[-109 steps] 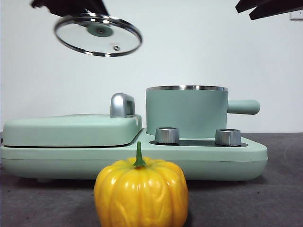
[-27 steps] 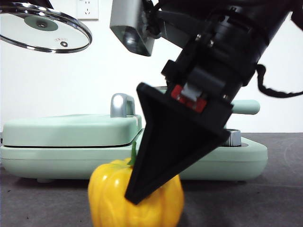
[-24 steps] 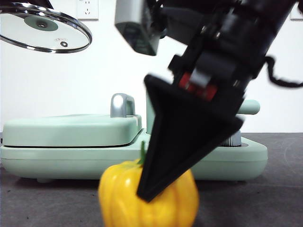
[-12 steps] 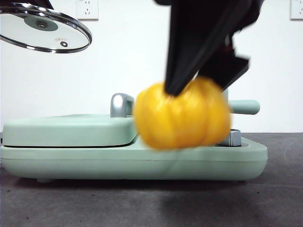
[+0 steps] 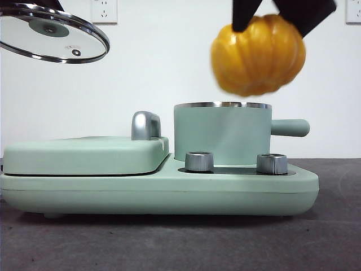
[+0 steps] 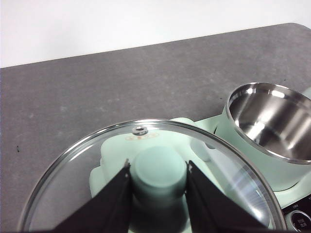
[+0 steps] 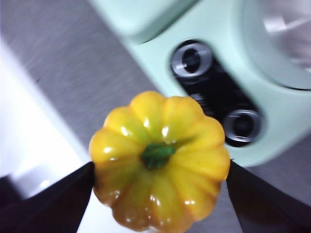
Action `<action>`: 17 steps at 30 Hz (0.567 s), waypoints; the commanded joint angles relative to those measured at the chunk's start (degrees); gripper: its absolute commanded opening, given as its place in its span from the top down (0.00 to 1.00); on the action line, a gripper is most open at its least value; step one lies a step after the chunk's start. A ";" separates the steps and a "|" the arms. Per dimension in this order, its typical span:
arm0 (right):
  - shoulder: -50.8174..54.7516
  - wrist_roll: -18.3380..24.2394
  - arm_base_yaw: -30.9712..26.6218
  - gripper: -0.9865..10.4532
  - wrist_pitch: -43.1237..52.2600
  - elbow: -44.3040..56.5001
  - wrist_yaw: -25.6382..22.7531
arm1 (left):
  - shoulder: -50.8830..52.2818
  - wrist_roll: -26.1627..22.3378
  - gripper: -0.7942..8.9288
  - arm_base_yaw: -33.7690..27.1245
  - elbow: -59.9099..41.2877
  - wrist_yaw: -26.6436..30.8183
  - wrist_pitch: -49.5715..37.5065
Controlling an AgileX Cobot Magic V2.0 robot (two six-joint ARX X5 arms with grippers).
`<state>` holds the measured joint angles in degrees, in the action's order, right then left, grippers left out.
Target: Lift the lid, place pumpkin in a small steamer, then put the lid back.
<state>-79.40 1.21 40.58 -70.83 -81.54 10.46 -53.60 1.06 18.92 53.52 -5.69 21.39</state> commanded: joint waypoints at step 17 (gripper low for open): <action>-17.64 -0.92 -9.14 0.58 -5.51 -26.14 -3.50 | 0.00 -0.37 0.90 0.15 0.85 0.22 -1.68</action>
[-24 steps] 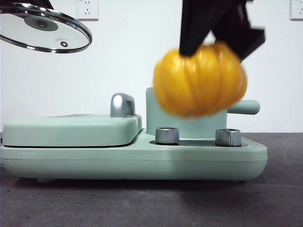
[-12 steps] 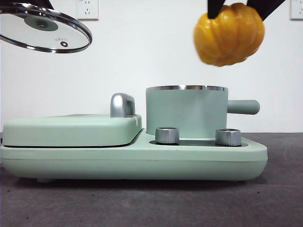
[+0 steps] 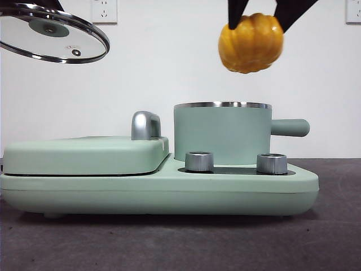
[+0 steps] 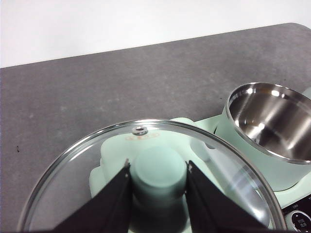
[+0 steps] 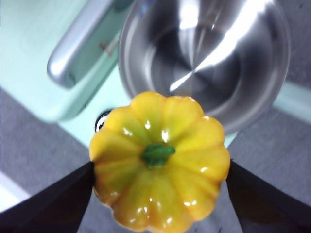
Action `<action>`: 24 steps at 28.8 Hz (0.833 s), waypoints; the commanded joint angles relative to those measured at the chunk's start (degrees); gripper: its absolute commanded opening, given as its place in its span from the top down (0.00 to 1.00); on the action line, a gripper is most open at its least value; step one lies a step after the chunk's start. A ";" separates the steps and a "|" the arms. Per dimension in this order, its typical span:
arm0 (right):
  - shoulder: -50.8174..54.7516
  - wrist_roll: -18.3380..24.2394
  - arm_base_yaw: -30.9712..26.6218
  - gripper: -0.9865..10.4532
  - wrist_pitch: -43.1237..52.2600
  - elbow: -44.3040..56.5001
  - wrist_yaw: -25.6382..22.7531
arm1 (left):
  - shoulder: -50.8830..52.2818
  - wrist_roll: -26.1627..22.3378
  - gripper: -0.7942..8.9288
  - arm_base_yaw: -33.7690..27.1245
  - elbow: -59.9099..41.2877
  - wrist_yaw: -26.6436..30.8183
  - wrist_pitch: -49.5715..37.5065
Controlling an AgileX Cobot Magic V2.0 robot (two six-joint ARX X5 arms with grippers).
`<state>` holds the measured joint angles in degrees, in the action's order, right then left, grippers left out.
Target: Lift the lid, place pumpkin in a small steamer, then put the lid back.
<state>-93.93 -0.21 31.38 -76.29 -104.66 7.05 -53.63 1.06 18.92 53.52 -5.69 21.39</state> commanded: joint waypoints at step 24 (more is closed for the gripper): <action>-24.81 3.72 -2.58 0.58 7.50 -8.33 -3.74 | 0.02 -0.37 0.90 0.15 0.85 0.22 -1.66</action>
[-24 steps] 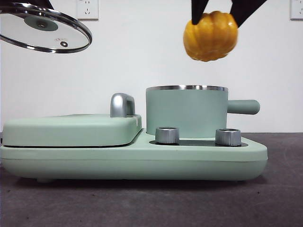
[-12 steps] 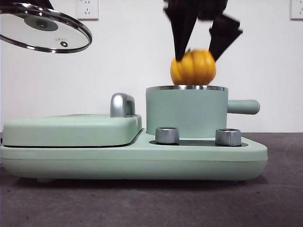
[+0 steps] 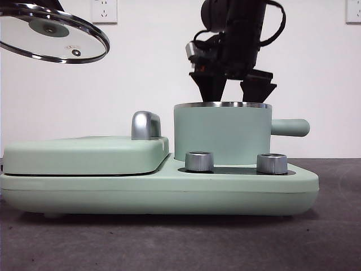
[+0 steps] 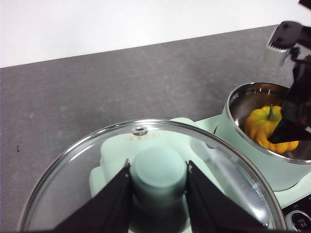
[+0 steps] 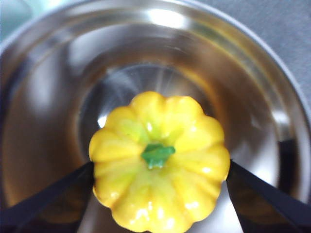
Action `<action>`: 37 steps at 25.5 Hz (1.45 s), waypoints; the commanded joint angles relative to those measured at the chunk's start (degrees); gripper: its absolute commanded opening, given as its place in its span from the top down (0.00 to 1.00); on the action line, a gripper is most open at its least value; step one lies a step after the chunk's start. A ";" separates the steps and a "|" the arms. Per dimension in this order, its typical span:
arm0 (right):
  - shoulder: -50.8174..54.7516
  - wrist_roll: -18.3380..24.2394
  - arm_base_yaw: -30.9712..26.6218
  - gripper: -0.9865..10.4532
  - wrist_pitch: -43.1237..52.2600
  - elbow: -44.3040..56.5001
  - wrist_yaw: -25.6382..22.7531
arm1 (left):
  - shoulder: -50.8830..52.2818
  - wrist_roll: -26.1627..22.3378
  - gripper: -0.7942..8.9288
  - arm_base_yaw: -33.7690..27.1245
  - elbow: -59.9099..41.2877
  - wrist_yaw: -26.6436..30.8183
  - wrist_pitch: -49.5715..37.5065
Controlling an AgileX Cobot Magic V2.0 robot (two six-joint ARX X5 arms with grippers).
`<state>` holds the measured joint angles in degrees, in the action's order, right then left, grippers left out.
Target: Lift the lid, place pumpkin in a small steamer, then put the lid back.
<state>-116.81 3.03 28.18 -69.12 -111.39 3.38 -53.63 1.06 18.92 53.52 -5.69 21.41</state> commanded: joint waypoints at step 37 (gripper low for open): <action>-5.97 2.16 3.91 0.47 3.10 -1.55 -0.31 | 0.02 -0.35 0.90 0.17 0.85 0.22 -1.66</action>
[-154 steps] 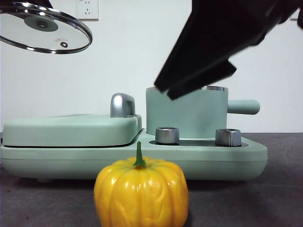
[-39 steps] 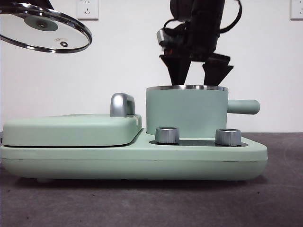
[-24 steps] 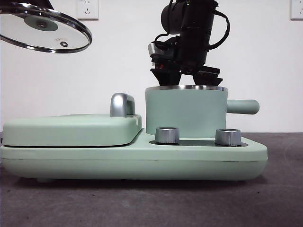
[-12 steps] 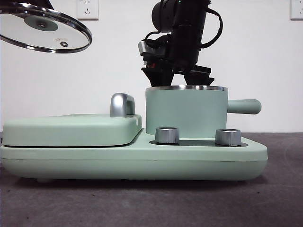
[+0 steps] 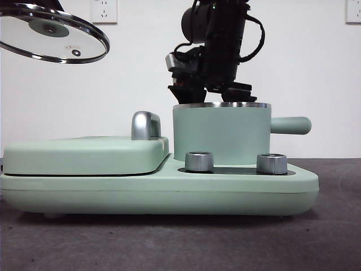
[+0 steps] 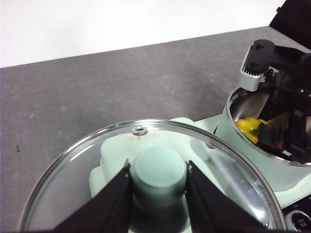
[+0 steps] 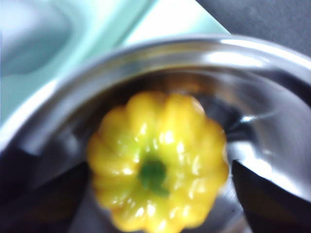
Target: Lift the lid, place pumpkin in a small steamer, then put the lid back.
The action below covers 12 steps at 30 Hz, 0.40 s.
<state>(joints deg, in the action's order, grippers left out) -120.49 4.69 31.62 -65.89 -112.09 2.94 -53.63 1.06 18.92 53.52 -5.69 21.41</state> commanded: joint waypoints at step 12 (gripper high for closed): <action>7.41 -0.90 -0.31 0.47 0.02 -1.18 0.11 | 0.02 -0.11 0.90 0.17 0.85 0.22 -1.66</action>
<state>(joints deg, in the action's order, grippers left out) -112.29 4.47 31.07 -65.80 -112.07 2.98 -53.63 1.08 18.92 53.52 -5.69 21.41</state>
